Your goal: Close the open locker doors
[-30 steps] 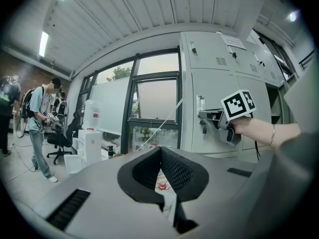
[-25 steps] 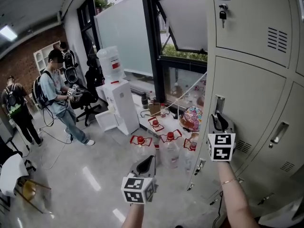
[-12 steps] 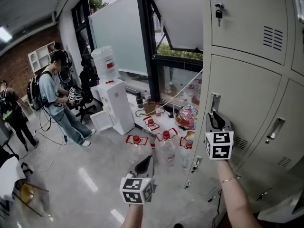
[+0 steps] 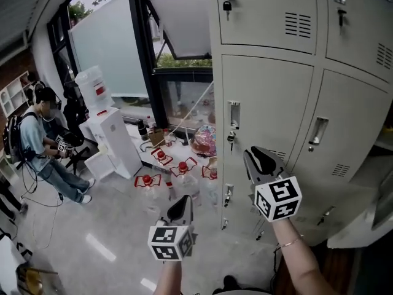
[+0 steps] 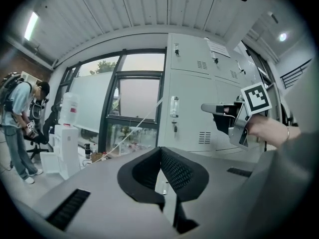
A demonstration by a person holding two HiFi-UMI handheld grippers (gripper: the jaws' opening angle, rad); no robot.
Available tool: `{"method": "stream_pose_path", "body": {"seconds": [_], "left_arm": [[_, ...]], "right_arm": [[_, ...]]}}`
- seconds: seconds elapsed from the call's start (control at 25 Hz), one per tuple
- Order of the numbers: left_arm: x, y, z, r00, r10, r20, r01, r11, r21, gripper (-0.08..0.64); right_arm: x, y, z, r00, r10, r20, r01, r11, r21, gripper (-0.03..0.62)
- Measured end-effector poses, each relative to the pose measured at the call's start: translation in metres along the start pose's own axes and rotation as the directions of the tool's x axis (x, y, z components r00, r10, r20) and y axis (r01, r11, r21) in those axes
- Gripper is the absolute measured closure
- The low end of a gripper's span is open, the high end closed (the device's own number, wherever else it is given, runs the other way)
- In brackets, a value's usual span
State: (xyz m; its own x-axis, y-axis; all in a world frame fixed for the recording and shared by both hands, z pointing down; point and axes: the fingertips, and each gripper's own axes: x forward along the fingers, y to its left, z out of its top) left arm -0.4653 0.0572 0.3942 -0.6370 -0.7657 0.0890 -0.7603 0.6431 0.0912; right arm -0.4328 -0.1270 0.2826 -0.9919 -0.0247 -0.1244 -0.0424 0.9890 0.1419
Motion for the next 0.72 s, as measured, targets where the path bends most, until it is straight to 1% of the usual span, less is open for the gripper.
{"method": "stream_pose_path", "body": {"seconds": [0.08,0.2,0.28,0.36,0.44,0.52,0.72], "left_arm": [[0.003,-0.021,-0.003,0.998,-0.059,-0.007,0.059,0.998,0.004,0.54],[0.009,-0.054,-0.007,0.989,-0.149,-0.014,0.149,0.989,0.017,0.54],[0.013,-0.077,-0.009,0.979,-0.205,-0.014,0.205,0.978,0.021,0.54],[0.017,-0.103,-0.011,0.964,-0.265,-0.02,0.265,0.964,0.016,0.54],[0.02,-0.132,-0.014,0.943,-0.331,-0.031,0.332,0.943,0.013,0.54],[0.023,-0.163,-0.016,0.915,-0.4,-0.044,0.401,0.916,0.009,0.54],[0.031,-0.236,-0.024,0.841,-0.537,-0.066,0.538,0.843,0.004,0.54]], "right_arm": [[-0.028,-0.006,0.002,1.0,-0.029,-0.009,0.029,1.0,-0.011,0.525],[-0.07,-0.017,0.001,0.996,-0.082,-0.029,0.082,0.997,-0.013,0.526],[-0.098,-0.026,0.001,0.991,-0.127,-0.044,0.126,0.992,-0.019,0.526],[-0.128,-0.038,0.0,0.982,-0.18,-0.058,0.179,0.984,-0.022,0.526],[-0.159,-0.051,-0.002,0.968,-0.242,-0.074,0.241,0.97,-0.02,0.525],[-0.19,-0.066,-0.003,0.947,-0.309,-0.092,0.308,0.951,-0.022,0.515],[-0.264,-0.102,-0.008,0.881,-0.453,-0.137,0.454,0.891,-0.032,0.486]]}}
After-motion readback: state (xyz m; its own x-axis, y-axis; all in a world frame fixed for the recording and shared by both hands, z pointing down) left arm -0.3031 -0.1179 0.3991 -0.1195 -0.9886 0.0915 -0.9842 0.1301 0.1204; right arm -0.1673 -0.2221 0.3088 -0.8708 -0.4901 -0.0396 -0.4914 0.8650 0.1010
